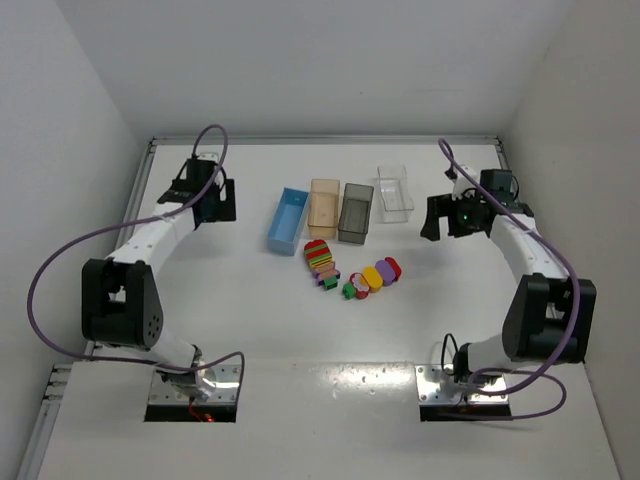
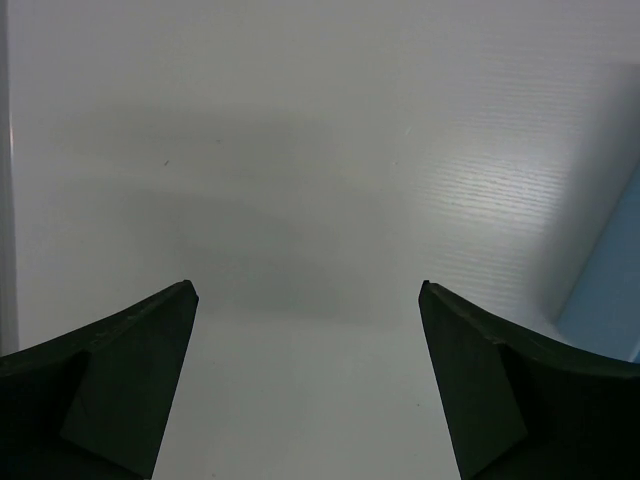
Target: Sort the legos into containers by color
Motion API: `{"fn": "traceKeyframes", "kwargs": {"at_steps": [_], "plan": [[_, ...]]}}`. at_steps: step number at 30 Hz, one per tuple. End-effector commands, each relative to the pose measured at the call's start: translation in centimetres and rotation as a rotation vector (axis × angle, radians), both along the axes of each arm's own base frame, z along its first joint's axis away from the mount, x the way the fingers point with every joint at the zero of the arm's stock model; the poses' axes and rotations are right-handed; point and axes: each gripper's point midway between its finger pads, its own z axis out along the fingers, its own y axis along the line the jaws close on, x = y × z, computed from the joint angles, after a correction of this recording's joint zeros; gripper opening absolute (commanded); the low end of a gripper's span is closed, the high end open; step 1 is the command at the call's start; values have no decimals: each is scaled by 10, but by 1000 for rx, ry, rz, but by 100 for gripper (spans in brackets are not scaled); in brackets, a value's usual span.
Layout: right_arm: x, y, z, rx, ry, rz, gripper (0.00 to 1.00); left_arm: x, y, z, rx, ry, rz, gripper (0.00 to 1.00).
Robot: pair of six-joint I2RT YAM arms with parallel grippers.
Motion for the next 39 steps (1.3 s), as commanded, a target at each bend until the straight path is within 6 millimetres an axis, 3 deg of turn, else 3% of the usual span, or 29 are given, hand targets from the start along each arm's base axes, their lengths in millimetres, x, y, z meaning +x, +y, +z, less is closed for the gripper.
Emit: {"fn": "traceKeyframes", "kwargs": {"at_steps": [1,6,8,12,15,17,21,27,32,39], "plan": [[-8,13,12,-1,-46,97,100,-4,-10,16,-36,-38,-74,100],[-11,10,10,-18,-49,86,100,-9,-28,17,-77,-36,-196,100],[-16,18,10,-9,-46,141,100,-11,-43,21,-125,-43,-280,100],[-29,47,25,-13,-153,453,96,-22,-77,38,-195,-74,-527,100],[-39,71,32,-74,-259,716,96,-25,-86,43,-212,-74,-597,100],[-50,84,22,-131,-275,942,96,-27,-91,47,-228,-77,-628,100],[-62,101,4,-176,-288,1217,96,-36,-98,40,-266,-39,-666,100],[-70,132,-29,-221,-312,1498,96,-35,-94,42,-259,-41,-664,100],[-84,152,-61,-182,-283,1670,99,-28,-95,36,-265,-20,-661,100],[-85,161,-82,-155,-221,1761,99,-25,-96,30,-277,4,-651,100]]}}
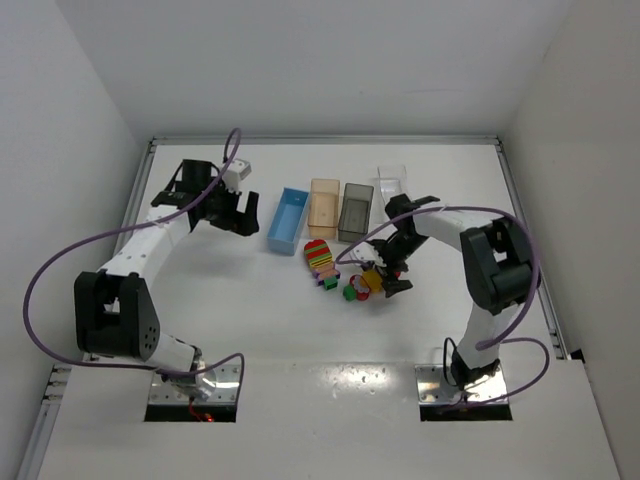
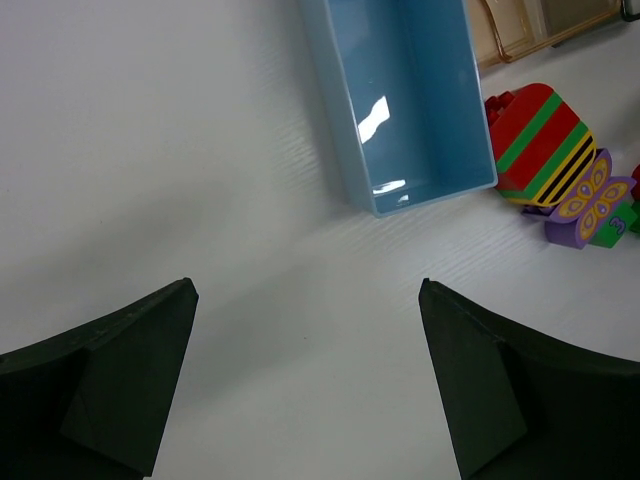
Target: Sort the legos into containers by color
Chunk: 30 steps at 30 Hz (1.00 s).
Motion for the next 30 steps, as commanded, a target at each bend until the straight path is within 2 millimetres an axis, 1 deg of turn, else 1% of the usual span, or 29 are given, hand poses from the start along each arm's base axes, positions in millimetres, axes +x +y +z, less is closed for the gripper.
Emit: {"fn": "traceKeyframes", "kwargs": {"at_steps": [1,2,3,5,6,7,8,9,13,15,16,17,18,19,20,21,22,23,24,25,26,27,28,29,30], "plan": [[10,10,3,35,-21,75,99,11,1,15,-10,-40,-2,100],[9,10,0,32,-10,75,99,11,1,15,-10,-40,-2,100],[16,11,0,25,-23,76,99,11,1,12,-9,-31,-2,100],[20,12,-4,20,-8,76,99,12,2,8,-2,-23,4,100],[17,11,-7,15,9,76,99,12,2,8,-2,-23,4,100],[22,13,-4,19,-4,76,99,12,2,5,-1,-14,4,100],[19,15,-7,16,6,85,99,12,3,5,4,-17,-2,100],[19,15,-7,15,6,85,99,13,3,1,5,-5,-2,100],[21,20,-9,8,-6,105,99,13,3,-3,6,6,-2,100],[16,18,-9,1,16,105,99,14,3,-10,13,20,-9,100],[16,18,-9,1,16,105,98,14,3,-10,13,20,-9,100],[10,19,-6,-1,21,116,97,16,3,-7,12,11,-9,100],[7,18,-8,-4,29,116,95,16,3,-7,12,11,-9,100],[3,16,-8,-5,34,116,94,17,6,-10,13,22,0,100],[0,19,-10,-4,31,125,88,17,6,-11,13,22,0,100],[-4,17,-12,-9,44,125,84,17,6,-11,13,22,0,100],[-4,15,-13,-17,41,126,81,20,6,-10,13,22,0,100],[-4,15,-16,-16,37,126,72,19,6,-10,8,26,7,100],[-1,16,-13,-14,26,115,69,19,6,-10,8,26,7,100],[1,17,-14,-13,21,105,62,19,6,-10,8,26,7,100],[-2,16,-13,-14,23,105,59,19,6,-10,8,26,7,100],[3,18,-13,-8,5,98,56,19,4,-10,1,26,1,100],[0,16,-12,-12,11,86,49,19,4,-7,0,17,1,100],[2,19,-7,2,-1,76,45,17,0,-2,-18,8,-14,99],[2,19,-7,-2,8,63,39,16,-3,3,-36,-2,-29,97]]}}
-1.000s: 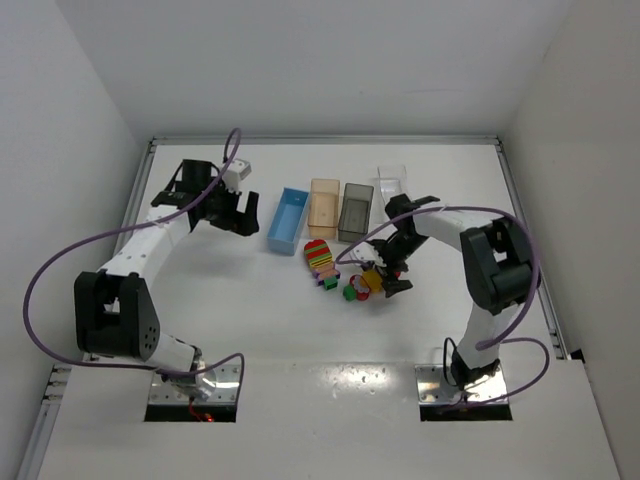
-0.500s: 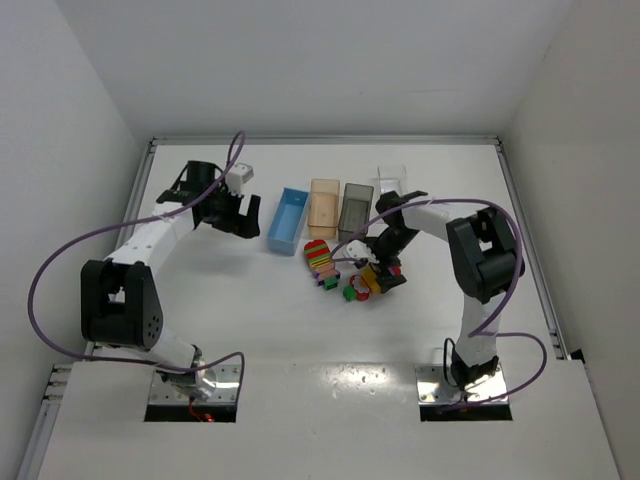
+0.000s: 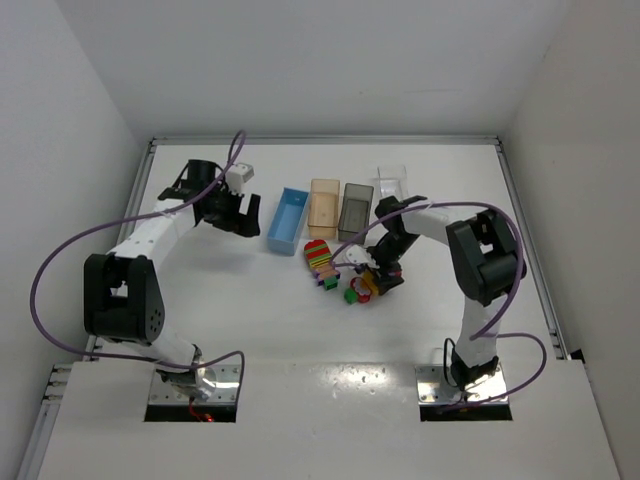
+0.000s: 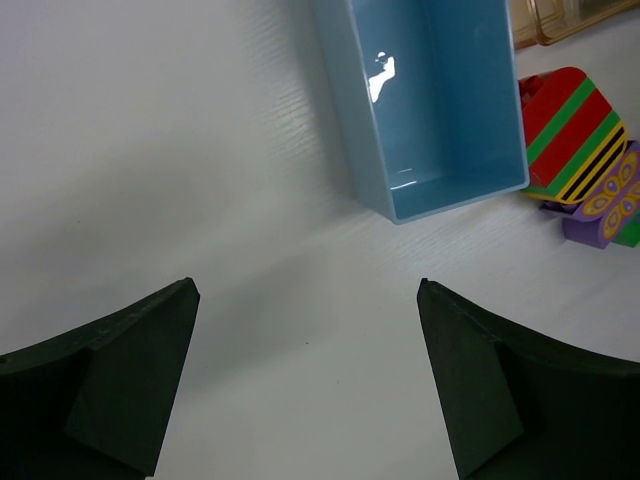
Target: Sort the legos into containers by color
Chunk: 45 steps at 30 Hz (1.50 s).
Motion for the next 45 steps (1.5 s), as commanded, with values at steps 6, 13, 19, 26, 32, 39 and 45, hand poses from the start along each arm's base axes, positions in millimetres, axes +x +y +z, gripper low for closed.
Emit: {"fn": "traceKeyframes", "kwargs": {"at_steps": [6,13,19,26,32,39,45], "plan": [[34,28,83,162,-53,-324,4,-33,-61,63,-254,-169,-289,90],[64,55,150,368,-153,-616,0,-59,-127,98,-575,-88,-380,90],[49,63,163,394,-173,-634,0,-54,-161,114,-694,-36,-420,90],[46,67,167,399,-210,-642,0,-54,-185,112,-731,23,-472,90],[48,69,173,411,-228,-655,0,-63,-195,106,-738,59,-508,90],[48,79,177,428,-246,-642,0,-66,-198,98,-734,98,-503,89],[46,83,181,434,-266,-634,0,-63,-196,90,-707,86,-501,68]]}}
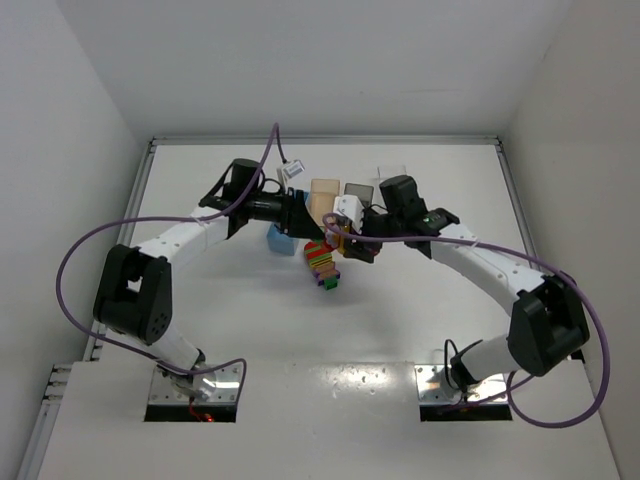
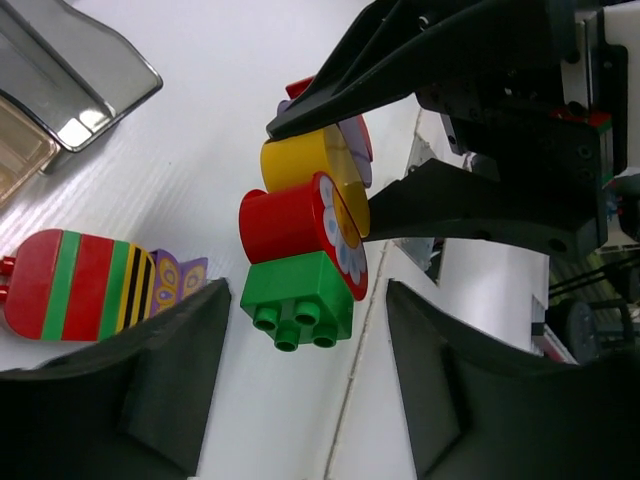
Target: Sort the legos into containers by color
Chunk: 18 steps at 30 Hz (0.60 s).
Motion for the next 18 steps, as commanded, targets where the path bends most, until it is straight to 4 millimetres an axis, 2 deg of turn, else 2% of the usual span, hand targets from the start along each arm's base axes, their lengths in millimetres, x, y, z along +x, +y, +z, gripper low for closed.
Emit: {"fn": "traceKeyframes", "kwargs": {"at_steps": [1,2,5,6,7,8,9,11,12,14,15,16,18], "plan": [[5,9,28,59,-77,3,0,4,-5,10,-16,-54,-26,62],[3,8,24,54,-69,3,0,6,-2,10,-16,-54,-17,55],[6,6,25,50,-91,-15,0,6,-2,10,-16,-54,-17,14],[8,4,22,44,-97,-24,0,6,-2,10,-16,-54,-17,9],[7,2,16,33,-89,-31,0,9,0,10,-15,-54,-8,5],[8,3,21,42,-105,-32,0,9,0,10,-15,-54,-7,4],[6,-2,10,24,-95,-44,0,13,7,15,-19,-66,12,4],[7,-7,8,12,-126,-63,0,19,16,17,-14,-71,46,2],[3,-14,-3,-7,-120,-78,0,24,27,18,-15,-64,79,0],[2,-23,-2,-9,-143,-104,0,29,38,22,-26,-76,100,0],[0,-29,-11,-31,-150,-115,0,30,41,23,-35,-63,106,0],[-3,-31,-9,-26,-157,-116,0,35,50,29,-44,-83,127,0],[-5,-37,-17,-49,-156,-137,0,39,58,30,-52,-73,144,0]]}}
